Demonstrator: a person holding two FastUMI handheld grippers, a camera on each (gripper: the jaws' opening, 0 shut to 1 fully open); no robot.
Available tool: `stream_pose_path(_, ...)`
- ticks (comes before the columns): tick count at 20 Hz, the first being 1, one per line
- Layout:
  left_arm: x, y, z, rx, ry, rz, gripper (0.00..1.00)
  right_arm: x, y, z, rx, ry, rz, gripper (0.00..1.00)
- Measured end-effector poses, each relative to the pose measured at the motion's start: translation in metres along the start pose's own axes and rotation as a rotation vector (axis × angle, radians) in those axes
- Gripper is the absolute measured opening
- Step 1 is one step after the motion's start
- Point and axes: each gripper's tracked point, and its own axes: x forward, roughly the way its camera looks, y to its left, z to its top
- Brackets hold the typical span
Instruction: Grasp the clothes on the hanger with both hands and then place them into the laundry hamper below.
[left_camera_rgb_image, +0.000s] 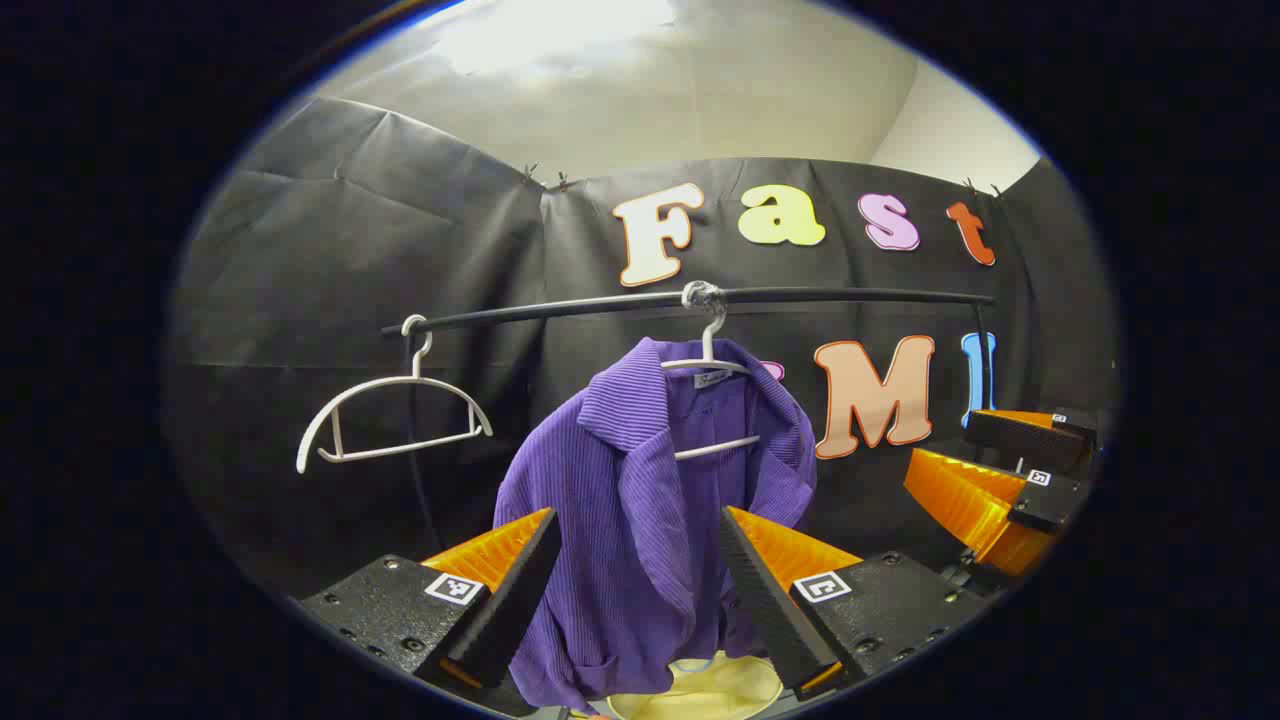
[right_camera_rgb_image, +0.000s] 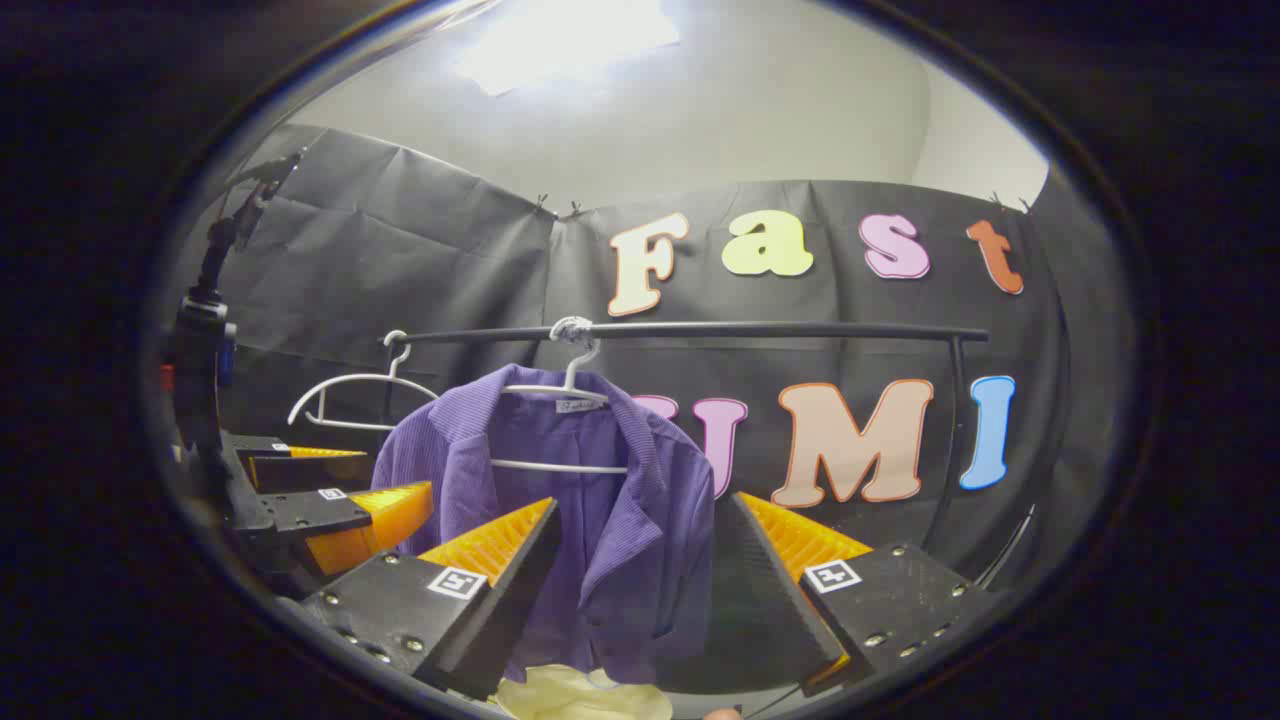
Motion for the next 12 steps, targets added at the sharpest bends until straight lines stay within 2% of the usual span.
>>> stream_pose_path(3, 0.000, -0.004, 0.002, -0.008, -0.001, 0.012, 0.95, 0.000, -0.002, 0.003, -0.006, -0.002, 0.023, 0.96)
stream_pose_path(4, 0.001, -0.006, 0.001, -0.010, 0.004, 0.019, 0.95, 0.001, -0.002, 0.004, 0.000, -0.003, 0.030, 0.99)
stream_pose_path(7, 0.004, -0.006, -0.002, -0.014, 0.017, 0.040, 0.95, 0.005, -0.003, 0.004, 0.004, 0.000, 0.050, 0.99)
stream_pose_path(8, 0.005, -0.007, -0.003, -0.015, 0.021, 0.044, 0.95, 0.007, -0.004, 0.004, 0.000, 0.000, 0.054, 0.96)
stream_pose_path(9, 0.006, -0.008, -0.004, -0.015, 0.021, 0.047, 0.95, 0.008, -0.006, 0.004, -0.007, 0.000, 0.055, 0.99)
stream_pose_path(12, 0.010, -0.008, -0.005, -0.020, 0.028, 0.048, 0.95, 0.009, -0.011, 0.005, -0.030, -0.009, 0.053, 0.99)
